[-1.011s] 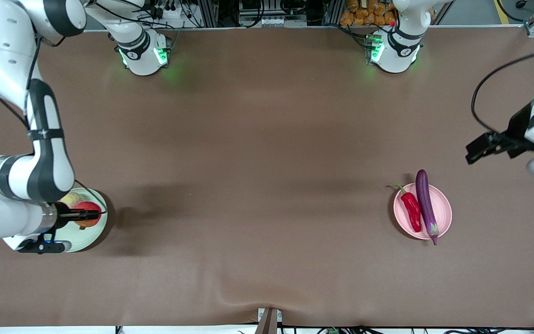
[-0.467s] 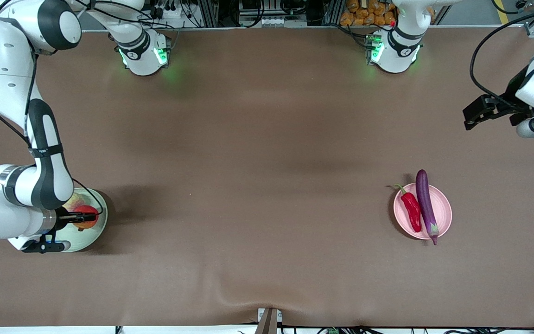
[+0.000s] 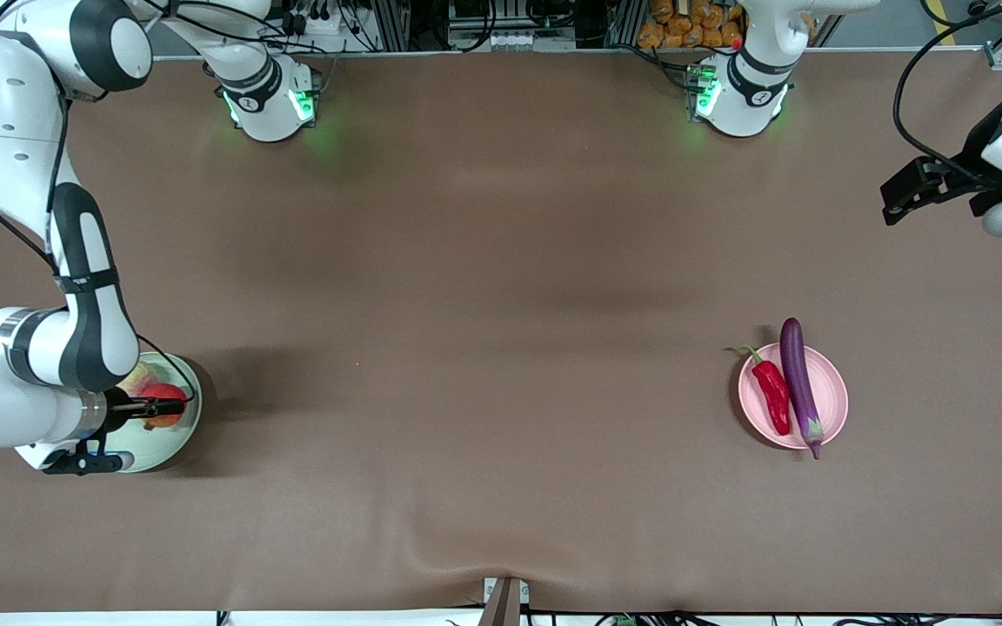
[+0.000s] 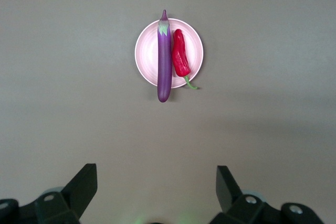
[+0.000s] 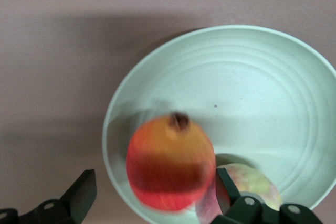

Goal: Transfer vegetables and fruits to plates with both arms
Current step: 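Lower the pomegranate onto the green plate and open the right gripper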

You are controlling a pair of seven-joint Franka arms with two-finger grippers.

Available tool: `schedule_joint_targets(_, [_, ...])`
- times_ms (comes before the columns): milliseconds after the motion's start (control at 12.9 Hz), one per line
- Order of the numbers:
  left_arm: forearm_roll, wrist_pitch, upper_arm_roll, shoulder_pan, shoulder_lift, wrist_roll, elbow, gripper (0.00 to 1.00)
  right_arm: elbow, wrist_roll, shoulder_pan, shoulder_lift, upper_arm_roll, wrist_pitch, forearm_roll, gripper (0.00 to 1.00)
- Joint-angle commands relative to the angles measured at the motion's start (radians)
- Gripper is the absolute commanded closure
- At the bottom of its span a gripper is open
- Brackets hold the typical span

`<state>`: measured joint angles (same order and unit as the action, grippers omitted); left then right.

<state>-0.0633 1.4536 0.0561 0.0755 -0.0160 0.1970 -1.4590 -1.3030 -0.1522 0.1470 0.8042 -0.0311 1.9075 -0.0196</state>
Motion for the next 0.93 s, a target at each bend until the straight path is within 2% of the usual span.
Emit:
schedule_joint_targets(0, [0.049, -0.001, 0.019, -0.048, 0.033, -0.027, -0.056, 0.00, 0.072, -0.009, 0.010, -0.045, -0.049, -0.146, 0.015, 0.00])
schedule_joint_targets(156, [0.049, 0.002, 0.019, -0.052, 0.042, -0.028, -0.072, 0.00, 0.209, -0.006, -0.027, -0.045, -0.043, -0.318, 0.009, 0.00])
schedule_joint_targets(233, [0.049, 0.007, 0.027, -0.068, 0.047, -0.028, -0.081, 0.00, 0.234, 0.000, -0.032, -0.059, -0.043, -0.365, 0.010, 0.00])
schedule_joint_targets(389, [0.049, 0.010, 0.028, -0.068, 0.050, -0.027, -0.080, 0.00, 0.223, 0.026, -0.038, -0.176, -0.041, -0.398, 0.021, 0.00])
schedule_joint_targets(622, [0.049, 0.013, 0.028, -0.063, 0.039, -0.027, -0.073, 0.00, 0.218, 0.173, -0.052, -0.268, -0.041, -0.510, 0.044, 0.00])
schedule_joint_targets(700, [0.046, 0.022, 0.028, -0.065, 0.025, -0.027, -0.064, 0.00, 0.185, 0.203, -0.052, -0.313, -0.041, -0.528, 0.044, 0.00])
schedule_joint_targets(856, [0.046, 0.021, 0.028, -0.068, 0.015, -0.028, -0.052, 0.00, -0.015, 0.218, -0.046, -0.490, -0.040, -0.486, 0.046, 0.00])
